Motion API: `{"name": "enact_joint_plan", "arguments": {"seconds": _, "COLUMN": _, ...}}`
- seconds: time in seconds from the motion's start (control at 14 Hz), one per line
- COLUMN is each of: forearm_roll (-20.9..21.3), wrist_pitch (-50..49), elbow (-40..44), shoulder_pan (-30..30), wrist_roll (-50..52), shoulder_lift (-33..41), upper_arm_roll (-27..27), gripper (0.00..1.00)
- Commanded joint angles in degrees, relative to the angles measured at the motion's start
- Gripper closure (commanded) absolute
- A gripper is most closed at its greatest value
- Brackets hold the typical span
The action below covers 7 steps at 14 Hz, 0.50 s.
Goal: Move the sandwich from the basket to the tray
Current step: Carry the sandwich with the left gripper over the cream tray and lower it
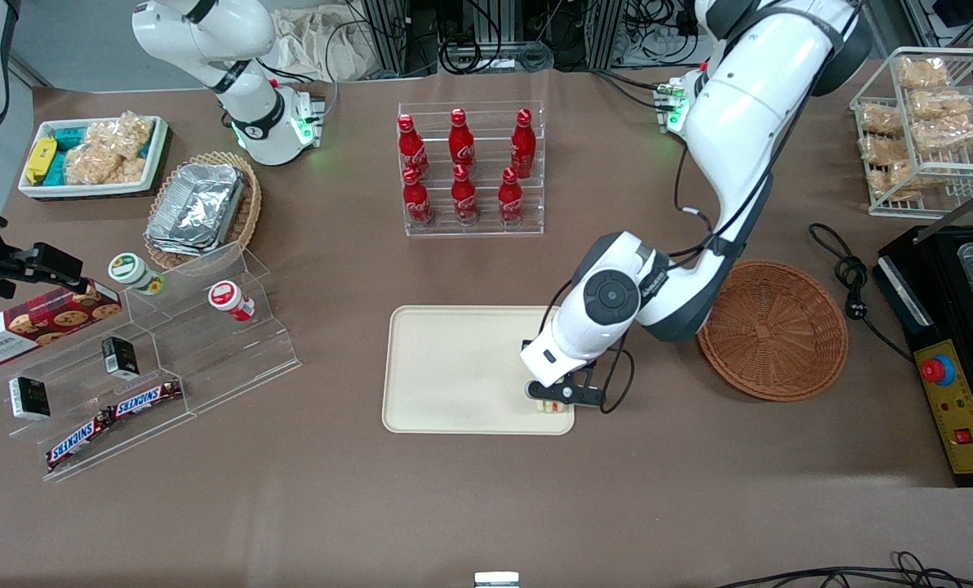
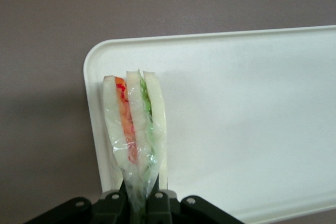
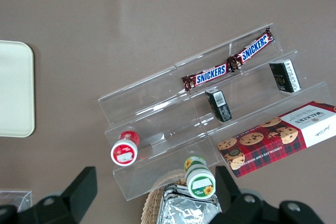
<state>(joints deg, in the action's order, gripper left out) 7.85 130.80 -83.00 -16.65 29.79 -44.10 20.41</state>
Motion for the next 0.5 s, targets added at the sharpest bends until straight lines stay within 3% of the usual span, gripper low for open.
{"name": "enact_joint_plan", "arguments": {"seconds": 0.0, "forearm_roll": 0.1, "wrist_pitch": 0.0, "elbow": 1.6, "shoulder_pan": -1.0, "wrist_roll": 1.1, "shoulder_lift": -1.0, "upper_arm_roll": -0.6, "gripper": 0.11}}
{"name": "enact_joint_plan", "arguments": {"seconds": 0.07, "forearm_roll": 0.2, "wrist_pitch": -0.3, "elbow": 1.6, "shoulder_pan": -1.0, "wrist_roll": 2.2, "shoulder_lift": -0.9, "upper_arm_roll": -0.6, "gripper": 0.01}}
{"name": "enact_joint_plan", "arguments": {"seconds": 0.29, "forearm_roll": 0.5, "wrist_pitch": -2.4, "elbow": 1.8, "shoulder_pan": -0.8, "wrist_roll": 3.7, "shoulder_lift": 0.3, "upper_arm_roll": -0.6, "gripper": 0.01}}
{"name": "enact_joint_plan", "arguments": {"seconds": 0.43, "forearm_roll": 0.5, "wrist_pitch": -9.7, "elbow": 3.2, "shoulder_pan": -0.4, "wrist_roll": 4.0, "shoulder_lift": 3.6, "upper_arm_roll": -0.6, "gripper": 0.01}}
